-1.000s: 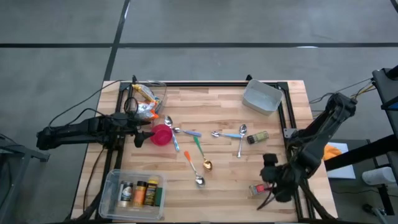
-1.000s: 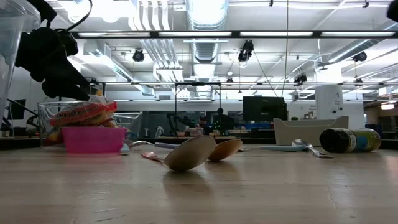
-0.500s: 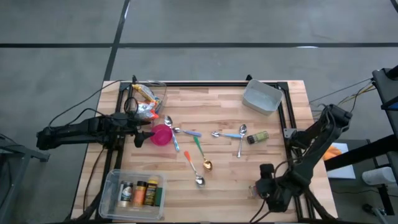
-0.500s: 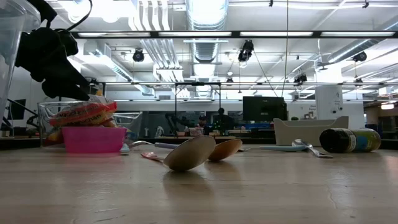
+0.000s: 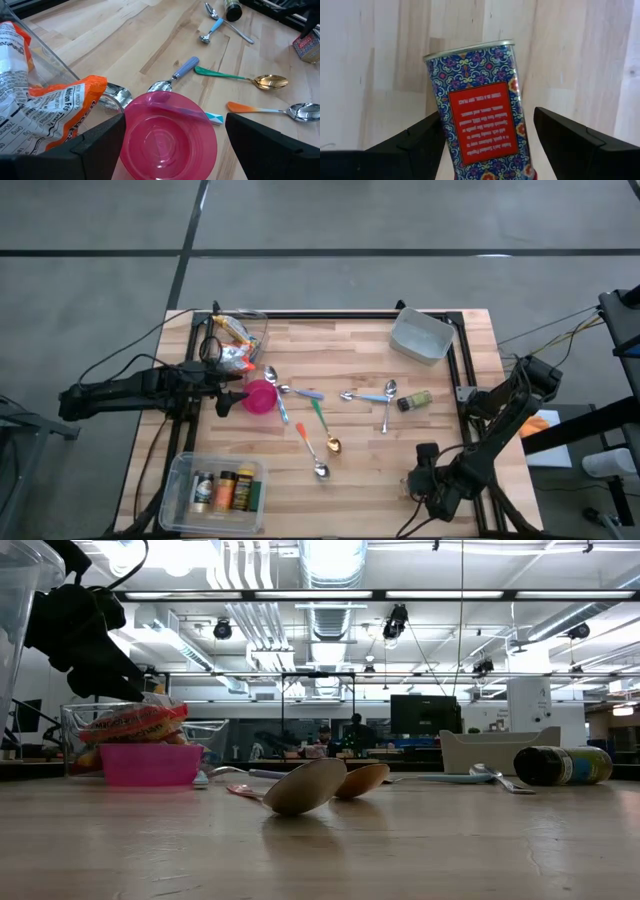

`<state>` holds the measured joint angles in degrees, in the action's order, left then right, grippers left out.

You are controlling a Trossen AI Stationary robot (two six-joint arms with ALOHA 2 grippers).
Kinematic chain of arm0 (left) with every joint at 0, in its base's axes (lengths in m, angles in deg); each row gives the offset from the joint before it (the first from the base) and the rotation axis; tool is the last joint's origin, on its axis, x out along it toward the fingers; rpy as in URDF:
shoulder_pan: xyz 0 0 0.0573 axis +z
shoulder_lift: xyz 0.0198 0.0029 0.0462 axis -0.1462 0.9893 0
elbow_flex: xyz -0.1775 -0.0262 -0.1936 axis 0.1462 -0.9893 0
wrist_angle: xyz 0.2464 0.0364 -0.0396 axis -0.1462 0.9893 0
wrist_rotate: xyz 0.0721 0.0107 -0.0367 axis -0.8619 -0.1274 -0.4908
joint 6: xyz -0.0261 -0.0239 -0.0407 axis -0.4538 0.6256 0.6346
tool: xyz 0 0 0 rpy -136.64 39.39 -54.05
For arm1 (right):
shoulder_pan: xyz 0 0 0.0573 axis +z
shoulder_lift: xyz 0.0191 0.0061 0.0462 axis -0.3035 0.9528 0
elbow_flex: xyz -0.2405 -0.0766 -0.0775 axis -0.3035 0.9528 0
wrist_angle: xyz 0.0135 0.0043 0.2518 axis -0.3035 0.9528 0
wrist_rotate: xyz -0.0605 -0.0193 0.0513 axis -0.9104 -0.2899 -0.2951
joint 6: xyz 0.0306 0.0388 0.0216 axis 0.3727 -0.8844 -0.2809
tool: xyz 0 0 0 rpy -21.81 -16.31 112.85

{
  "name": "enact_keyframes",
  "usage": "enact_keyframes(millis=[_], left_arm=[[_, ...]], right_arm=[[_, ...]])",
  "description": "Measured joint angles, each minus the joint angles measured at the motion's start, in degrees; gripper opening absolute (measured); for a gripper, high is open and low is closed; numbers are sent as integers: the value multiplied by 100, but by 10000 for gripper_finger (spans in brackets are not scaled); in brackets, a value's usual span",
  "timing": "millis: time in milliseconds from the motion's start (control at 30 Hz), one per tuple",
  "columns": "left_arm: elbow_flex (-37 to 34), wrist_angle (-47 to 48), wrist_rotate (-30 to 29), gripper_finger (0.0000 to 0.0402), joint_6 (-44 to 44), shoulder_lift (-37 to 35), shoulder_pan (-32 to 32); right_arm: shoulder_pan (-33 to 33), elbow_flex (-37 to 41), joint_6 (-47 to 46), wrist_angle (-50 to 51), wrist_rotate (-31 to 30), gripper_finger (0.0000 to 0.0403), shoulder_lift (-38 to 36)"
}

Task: Pick & Place Food Item
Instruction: Put the red seasoning can into the white bin

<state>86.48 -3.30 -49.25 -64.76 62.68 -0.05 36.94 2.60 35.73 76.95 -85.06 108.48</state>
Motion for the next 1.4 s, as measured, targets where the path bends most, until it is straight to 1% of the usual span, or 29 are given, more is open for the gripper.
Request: enact_keyframes(millis=[300, 367, 433, 600, 700, 800, 867, 967, 1067, 1133, 1300, 1400], left_arm=[[0, 0, 0, 346, 0, 0, 0], [0, 0, 0, 346, 0, 0, 0], [0, 0, 0, 346, 0, 0, 0], [0, 0, 0, 346, 0, 0, 0], [0, 0, 0, 346, 0, 0, 0], [0, 0, 0, 346, 0, 0, 0], [0, 0, 0, 346, 0, 0, 0], [0, 0, 0, 346, 0, 0, 0], [0, 0, 0, 346, 0, 0, -1], [0, 1, 0, 346, 0, 0, 0], [0, 0, 0, 346, 0, 0, -1], [0, 0, 0, 346, 0, 0, -2]], right_arm=[[0, 1, 105, -136, 1, 289, 2], [0, 1, 107, -132, 1, 281, 2], [0, 2, 107, -135, 1, 262, -1], [0, 13, 107, -132, 1, 197, -1], [2, 12, 107, -134, 1, 172, -3], [1, 14, 107, -134, 1, 170, -5], [0, 13, 105, -136, -22, 183, -5], [0, -1, 120, -123, -226, 204, -5], [-13, -25, 149, -141, -304, 209, -15], [-47, -25, 152, -139, -339, 203, -16], [-156, -25, 263, -180, -391, 168, -25], [-237, -26, 410, -229, -403, 168, -27]])
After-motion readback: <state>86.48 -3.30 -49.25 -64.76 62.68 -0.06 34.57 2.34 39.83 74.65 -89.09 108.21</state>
